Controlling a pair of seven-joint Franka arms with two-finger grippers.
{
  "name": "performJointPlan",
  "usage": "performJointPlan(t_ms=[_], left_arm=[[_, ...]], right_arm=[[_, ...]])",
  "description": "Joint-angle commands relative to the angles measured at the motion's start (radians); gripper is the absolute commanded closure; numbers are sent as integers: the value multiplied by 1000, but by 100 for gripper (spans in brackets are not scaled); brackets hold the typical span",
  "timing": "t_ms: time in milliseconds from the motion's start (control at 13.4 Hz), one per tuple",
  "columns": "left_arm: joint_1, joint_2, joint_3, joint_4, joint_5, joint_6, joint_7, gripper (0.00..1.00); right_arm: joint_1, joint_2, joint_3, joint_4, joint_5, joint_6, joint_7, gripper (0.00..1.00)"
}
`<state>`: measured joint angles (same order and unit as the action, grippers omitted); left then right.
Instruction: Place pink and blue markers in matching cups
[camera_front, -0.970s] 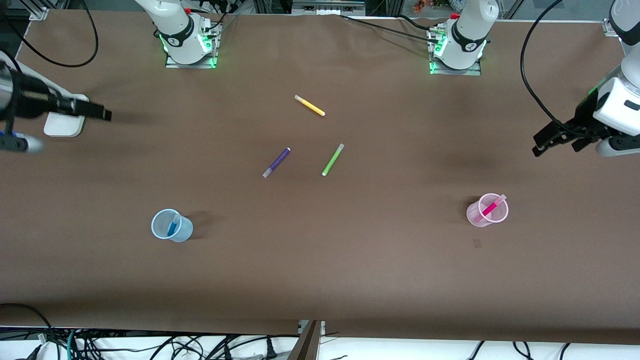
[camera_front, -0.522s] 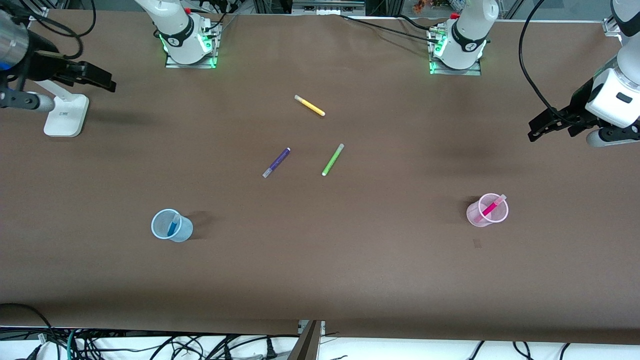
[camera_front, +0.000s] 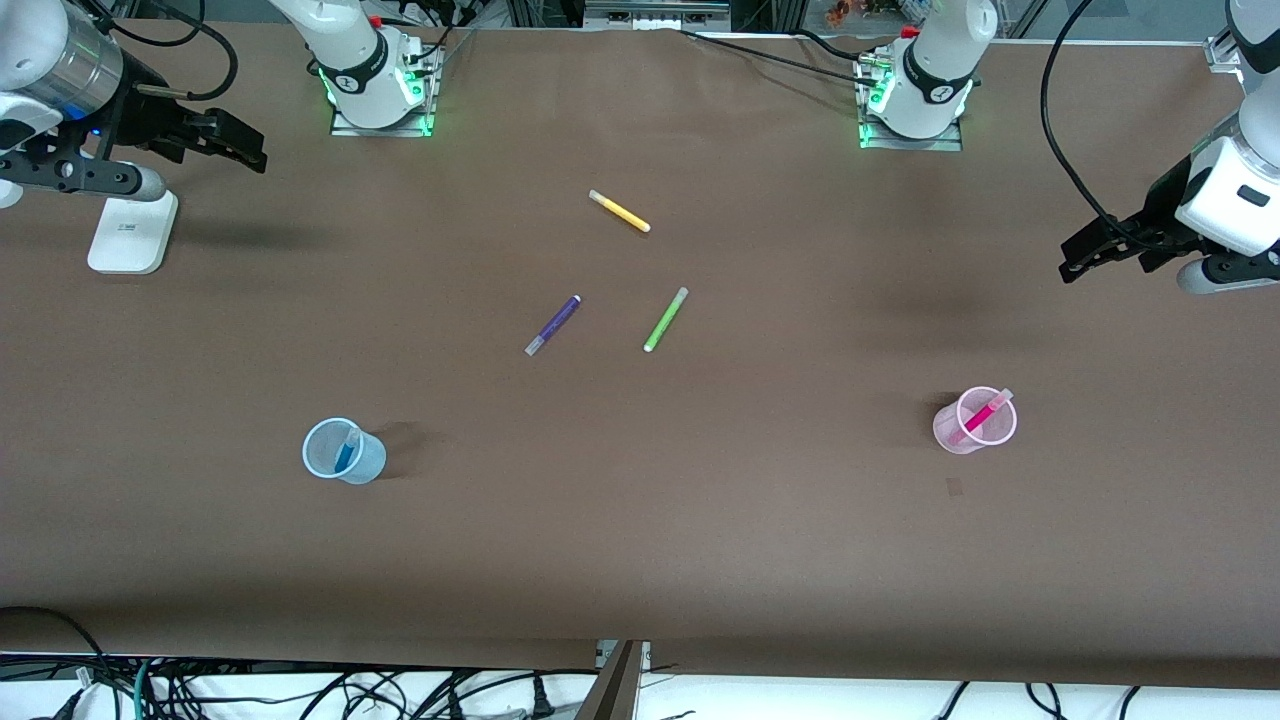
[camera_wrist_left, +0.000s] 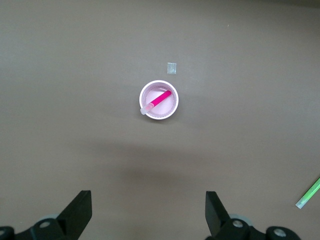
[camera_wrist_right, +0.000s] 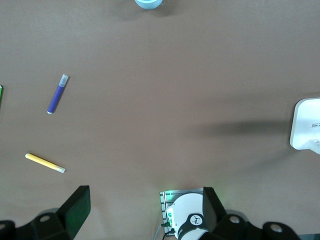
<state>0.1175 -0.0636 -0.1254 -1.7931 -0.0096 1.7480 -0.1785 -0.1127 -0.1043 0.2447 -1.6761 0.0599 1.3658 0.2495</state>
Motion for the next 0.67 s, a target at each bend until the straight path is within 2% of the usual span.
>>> performJointPlan(t_ms=[0, 597], left_arm=[[14, -2, -14, 17, 17, -22, 13, 0], [14, -2, -10, 17, 16, -28, 13, 0]], right_arm=[[-1, -20, 4, -22, -19, 15, 1, 1], [23, -18, -10, -16, -20, 9, -58, 1]])
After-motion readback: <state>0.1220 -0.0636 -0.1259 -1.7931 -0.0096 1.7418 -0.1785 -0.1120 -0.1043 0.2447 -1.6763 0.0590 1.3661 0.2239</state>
